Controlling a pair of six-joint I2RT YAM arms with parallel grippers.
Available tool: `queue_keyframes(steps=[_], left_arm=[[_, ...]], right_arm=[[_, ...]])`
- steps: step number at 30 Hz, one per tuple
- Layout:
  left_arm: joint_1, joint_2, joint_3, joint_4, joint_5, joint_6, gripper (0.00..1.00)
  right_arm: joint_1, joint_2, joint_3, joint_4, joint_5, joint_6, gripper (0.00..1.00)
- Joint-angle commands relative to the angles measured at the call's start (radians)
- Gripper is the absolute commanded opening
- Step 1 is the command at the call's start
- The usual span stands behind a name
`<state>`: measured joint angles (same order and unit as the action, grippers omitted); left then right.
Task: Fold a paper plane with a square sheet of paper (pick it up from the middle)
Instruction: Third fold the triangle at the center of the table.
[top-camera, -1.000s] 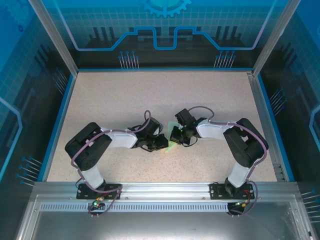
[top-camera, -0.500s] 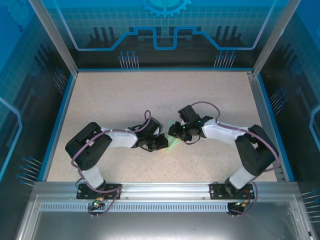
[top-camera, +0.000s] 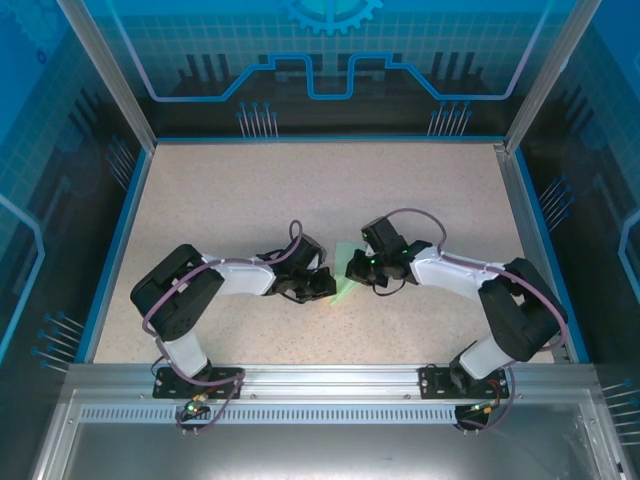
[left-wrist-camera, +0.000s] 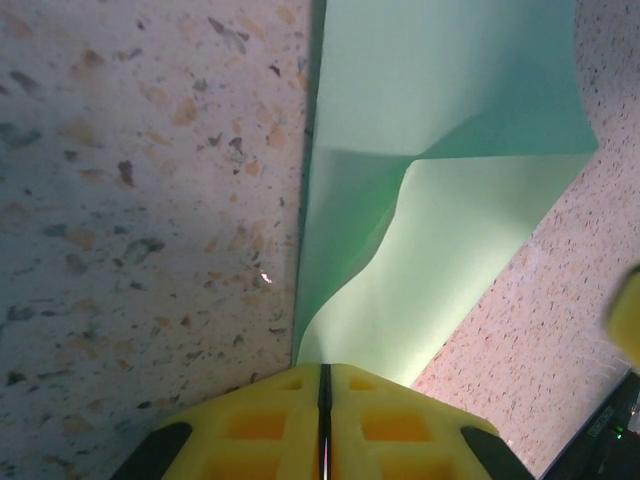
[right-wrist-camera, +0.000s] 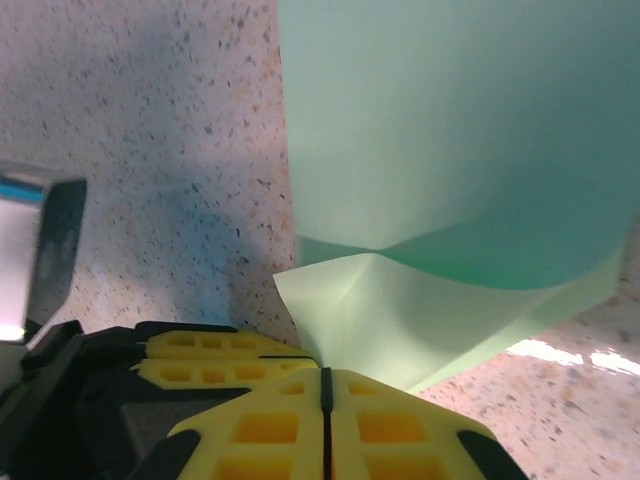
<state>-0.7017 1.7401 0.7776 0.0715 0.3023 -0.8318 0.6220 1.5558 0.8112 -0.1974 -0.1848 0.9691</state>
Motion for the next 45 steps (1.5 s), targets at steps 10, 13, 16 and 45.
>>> queue_keyframes(steps=[10, 13, 16, 45], left_arm=[[-0.011, 0.017, 0.017, -0.112, -0.047, 0.017, 0.11], [-0.011, 0.017, 0.016, -0.117, -0.052, 0.014, 0.11], [-0.01, 0.019, 0.017, -0.117, -0.053, 0.013, 0.11], [-0.016, 0.023, 0.022, -0.147, -0.073, 0.01, 0.1]], right_arm=[[0.021, 0.096, -0.083, 0.208, -0.138, 0.022, 0.0], [0.019, 0.096, -0.11, 0.252, -0.143, 0.016, 0.0], [0.016, 0.101, -0.125, 0.275, -0.137, 0.01, 0.0], [-0.035, 0.103, -0.173, 0.316, -0.125, -0.09, 0.0]])
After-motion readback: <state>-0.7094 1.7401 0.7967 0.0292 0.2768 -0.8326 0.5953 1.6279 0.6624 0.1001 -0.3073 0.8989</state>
